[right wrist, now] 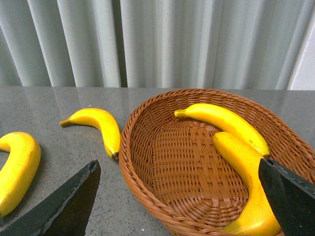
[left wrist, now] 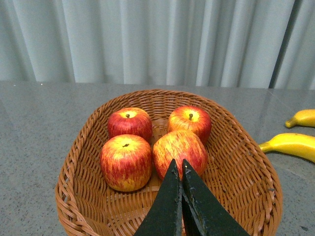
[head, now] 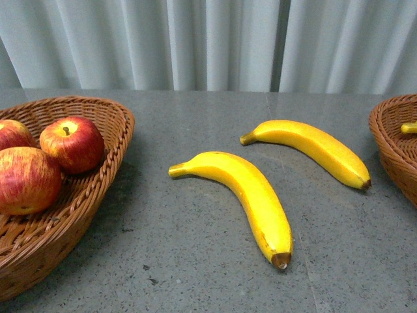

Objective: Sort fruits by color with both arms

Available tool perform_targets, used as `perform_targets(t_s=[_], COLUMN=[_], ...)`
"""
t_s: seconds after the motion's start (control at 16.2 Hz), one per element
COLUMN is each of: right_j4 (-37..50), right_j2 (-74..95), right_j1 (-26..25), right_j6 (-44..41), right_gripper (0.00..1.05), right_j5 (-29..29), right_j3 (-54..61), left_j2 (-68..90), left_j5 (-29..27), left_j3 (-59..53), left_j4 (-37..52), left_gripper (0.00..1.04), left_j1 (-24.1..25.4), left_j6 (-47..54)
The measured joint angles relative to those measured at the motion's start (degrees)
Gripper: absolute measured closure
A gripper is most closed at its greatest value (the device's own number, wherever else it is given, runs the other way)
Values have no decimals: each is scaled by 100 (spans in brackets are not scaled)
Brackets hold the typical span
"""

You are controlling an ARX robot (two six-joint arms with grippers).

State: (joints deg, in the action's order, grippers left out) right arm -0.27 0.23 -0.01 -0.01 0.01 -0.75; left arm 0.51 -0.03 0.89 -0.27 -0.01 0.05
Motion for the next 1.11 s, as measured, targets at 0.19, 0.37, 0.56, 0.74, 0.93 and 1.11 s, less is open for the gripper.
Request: perform_targets(t_s=[0.19,0.37,0.56,0.74,0.93,1.11], right_j4=[2,0,0,0,0,2], right_j2=[0,0,0,0,0,0], right_j1=[0,0,0,0,0,0], right_j6=[0,0,0,2,0,2], right_gripper=[7,7,7,7,7,7], right_j5=[0,0,0,2,0,0], right_j3=[0,0,0,0,0,0], left_j2=[0,0,0,0,0,0], left_j5=[2,2,2,2,2,2], left_j3=[0,0,0,0,0,0], left_j4=[0,0,0,0,0,0], left_gripper=[90,52,14,7,7,7], left_j1=[0,0,0,0,0,0], left_j6=[-2,-4,-4,-2,-2,-2])
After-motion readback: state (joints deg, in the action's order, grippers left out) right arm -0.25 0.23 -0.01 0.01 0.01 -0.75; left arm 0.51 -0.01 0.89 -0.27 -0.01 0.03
